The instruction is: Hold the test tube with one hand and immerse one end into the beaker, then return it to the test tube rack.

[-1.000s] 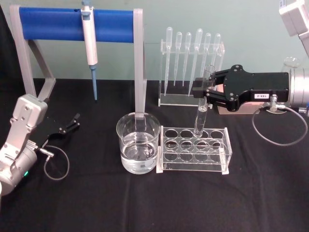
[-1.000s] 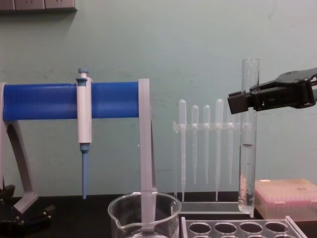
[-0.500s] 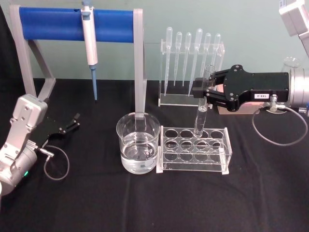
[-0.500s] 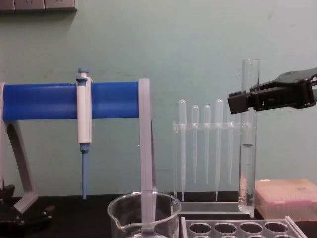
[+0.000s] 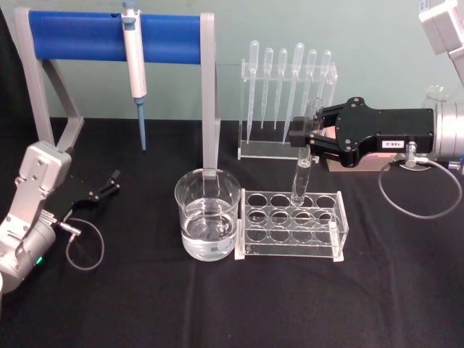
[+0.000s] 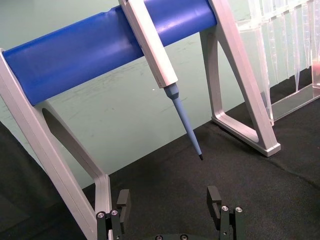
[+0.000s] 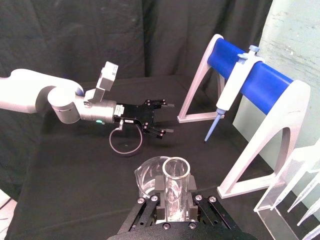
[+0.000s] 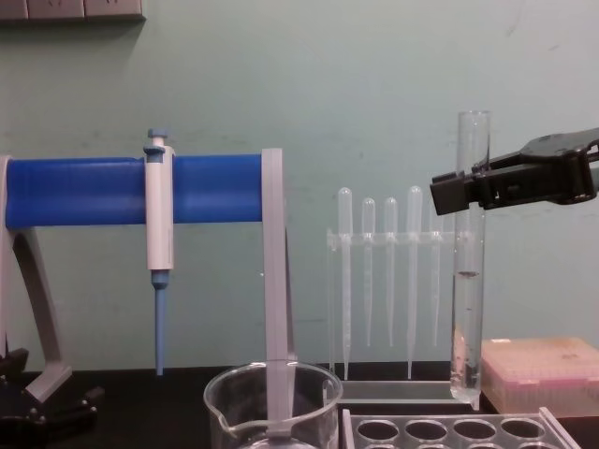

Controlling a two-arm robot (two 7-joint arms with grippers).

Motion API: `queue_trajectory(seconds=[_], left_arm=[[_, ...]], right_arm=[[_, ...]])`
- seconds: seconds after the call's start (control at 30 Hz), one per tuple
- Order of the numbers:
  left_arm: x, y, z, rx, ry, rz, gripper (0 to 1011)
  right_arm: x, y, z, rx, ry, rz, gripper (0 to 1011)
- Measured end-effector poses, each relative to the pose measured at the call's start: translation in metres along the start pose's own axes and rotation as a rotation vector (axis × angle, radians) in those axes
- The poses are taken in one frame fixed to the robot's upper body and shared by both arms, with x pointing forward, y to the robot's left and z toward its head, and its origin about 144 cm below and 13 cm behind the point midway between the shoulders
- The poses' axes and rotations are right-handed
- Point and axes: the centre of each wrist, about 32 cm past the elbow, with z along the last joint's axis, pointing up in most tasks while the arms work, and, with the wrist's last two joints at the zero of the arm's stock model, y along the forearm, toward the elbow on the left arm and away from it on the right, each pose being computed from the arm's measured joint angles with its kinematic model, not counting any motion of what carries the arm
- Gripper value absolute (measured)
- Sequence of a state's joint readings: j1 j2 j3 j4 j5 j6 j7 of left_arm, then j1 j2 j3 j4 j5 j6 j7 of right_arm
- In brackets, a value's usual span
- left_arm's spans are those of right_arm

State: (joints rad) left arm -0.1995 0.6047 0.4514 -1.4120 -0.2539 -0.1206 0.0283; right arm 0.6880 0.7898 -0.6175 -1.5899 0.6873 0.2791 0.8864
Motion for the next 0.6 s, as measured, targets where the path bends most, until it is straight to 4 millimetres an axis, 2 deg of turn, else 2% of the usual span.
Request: queue_trajectory(seconds=[0.6], left_arm=[[0.0,0.0,0.0,0.0,0.0,0.0,1000]], right_arm=[[0.0,0.0,0.0,0.0,0.0,0.0,237]])
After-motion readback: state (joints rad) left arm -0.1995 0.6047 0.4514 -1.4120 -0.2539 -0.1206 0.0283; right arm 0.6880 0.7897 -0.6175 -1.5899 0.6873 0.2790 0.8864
